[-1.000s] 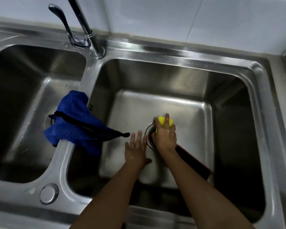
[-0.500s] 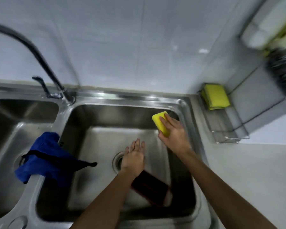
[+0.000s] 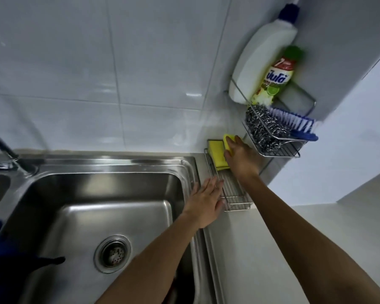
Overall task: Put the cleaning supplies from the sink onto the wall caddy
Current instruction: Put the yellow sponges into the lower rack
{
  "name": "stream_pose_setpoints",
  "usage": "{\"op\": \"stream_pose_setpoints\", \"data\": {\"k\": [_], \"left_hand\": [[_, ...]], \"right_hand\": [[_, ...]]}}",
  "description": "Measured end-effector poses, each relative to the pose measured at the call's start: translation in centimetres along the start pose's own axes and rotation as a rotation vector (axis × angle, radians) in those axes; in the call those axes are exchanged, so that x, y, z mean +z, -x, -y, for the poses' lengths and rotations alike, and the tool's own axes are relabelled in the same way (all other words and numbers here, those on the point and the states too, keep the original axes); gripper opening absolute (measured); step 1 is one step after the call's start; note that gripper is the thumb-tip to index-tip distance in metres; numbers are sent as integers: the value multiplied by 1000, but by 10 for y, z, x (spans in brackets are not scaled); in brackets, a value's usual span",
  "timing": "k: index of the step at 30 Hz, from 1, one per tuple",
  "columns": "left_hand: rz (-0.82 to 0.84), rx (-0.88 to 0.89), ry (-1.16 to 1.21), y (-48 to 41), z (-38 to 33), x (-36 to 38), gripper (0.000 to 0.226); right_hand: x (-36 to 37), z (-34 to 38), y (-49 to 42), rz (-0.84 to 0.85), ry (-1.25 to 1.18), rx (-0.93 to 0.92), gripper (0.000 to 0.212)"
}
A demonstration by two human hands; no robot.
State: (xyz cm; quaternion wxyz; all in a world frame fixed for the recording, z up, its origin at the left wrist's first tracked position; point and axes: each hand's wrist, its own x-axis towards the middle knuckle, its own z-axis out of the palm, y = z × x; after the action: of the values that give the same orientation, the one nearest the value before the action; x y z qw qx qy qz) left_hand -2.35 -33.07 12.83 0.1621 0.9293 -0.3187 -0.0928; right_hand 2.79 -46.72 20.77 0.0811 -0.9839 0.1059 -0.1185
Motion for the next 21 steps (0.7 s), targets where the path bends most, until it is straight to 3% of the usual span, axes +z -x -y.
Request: {"op": "stream_pose_setpoints", "data": {"k": [12,21], "left_hand": [[26,-37,-6,-18,0,15,61],[70,-59,76,-16,1,12,62]], "right_hand": [[50,-11,-39,99,49,-79,48],[36,-16,-44,437,-144,-53,54]]}}
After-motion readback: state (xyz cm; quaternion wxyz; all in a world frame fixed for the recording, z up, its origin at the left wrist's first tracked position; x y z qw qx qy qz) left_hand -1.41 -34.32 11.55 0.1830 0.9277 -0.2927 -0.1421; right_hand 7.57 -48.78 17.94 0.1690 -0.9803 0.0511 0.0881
